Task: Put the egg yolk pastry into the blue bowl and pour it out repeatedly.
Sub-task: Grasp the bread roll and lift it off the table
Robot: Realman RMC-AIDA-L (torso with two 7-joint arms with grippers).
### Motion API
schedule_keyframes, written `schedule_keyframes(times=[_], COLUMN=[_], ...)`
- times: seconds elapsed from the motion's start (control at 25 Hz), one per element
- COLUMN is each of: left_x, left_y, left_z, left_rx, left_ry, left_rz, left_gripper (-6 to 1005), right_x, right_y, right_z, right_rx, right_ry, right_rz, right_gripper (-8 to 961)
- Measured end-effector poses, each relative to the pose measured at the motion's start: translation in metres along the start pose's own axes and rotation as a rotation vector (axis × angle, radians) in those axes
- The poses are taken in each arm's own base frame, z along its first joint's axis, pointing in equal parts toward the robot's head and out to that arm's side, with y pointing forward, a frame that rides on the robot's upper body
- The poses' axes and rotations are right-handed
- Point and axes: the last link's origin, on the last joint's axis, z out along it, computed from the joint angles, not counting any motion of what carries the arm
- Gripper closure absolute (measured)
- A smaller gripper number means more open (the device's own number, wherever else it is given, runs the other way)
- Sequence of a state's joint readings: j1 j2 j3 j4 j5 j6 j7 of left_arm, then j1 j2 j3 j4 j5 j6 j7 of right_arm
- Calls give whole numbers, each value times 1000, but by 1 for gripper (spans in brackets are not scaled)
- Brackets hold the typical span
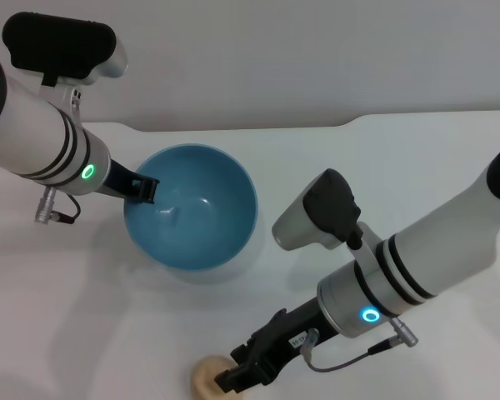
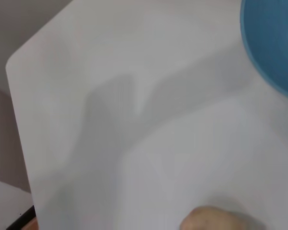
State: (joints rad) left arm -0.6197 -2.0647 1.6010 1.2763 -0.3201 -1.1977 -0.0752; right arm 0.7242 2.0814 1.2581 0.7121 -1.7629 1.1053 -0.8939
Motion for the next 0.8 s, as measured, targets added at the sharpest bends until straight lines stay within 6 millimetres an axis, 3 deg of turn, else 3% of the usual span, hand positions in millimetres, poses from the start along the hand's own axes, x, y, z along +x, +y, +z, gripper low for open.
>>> schedule_keyframes(times=[0.8], left_x=[-1], left_y=[2], left_z=[1], left_rx=[-5], left_ry=[4], left_rz=[8], left_gripper=[1000], right_x=[6], right_y=[-11], right_z=[13], right_rx=[84], right_ry=[-24], right_rz=[14], right_gripper=[519])
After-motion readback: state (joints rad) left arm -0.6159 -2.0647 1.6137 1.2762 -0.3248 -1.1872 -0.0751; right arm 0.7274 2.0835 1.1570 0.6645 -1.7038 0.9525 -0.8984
